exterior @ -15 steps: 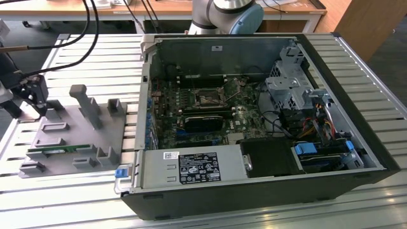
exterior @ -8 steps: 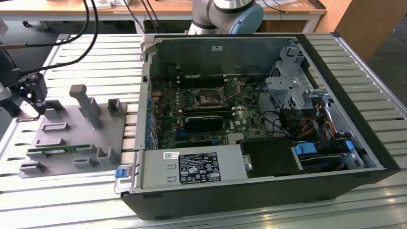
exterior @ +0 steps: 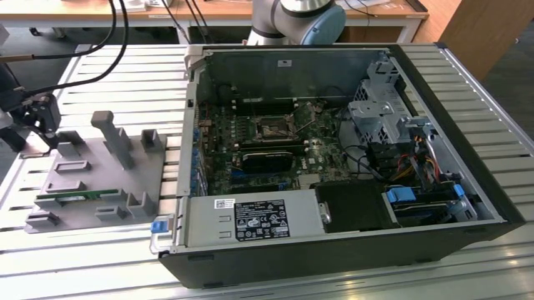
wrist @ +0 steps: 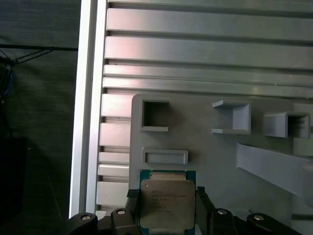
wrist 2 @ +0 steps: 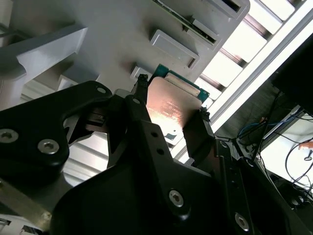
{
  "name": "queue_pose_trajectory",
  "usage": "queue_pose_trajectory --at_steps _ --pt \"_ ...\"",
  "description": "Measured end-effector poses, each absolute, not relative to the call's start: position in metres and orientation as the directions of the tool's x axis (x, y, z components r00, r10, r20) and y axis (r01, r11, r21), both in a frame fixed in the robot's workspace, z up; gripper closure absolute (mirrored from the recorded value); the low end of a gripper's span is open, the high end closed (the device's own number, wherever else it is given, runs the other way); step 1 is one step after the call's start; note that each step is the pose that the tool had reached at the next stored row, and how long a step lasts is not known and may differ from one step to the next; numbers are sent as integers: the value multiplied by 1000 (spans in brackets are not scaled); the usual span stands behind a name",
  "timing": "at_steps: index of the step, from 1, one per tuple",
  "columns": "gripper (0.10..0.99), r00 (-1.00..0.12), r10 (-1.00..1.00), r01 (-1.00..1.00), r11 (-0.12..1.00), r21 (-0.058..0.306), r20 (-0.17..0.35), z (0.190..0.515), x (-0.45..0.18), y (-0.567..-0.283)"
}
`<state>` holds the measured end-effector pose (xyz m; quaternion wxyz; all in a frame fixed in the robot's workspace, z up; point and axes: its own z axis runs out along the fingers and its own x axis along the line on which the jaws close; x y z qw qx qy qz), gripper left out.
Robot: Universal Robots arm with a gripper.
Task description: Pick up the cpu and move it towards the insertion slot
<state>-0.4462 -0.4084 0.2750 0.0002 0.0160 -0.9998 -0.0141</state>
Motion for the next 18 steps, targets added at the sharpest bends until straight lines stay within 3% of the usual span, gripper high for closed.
queue_pose_trajectory --at_steps 18 --pt "545 -999 -32 -32 999 27 0 285 -446 -407"
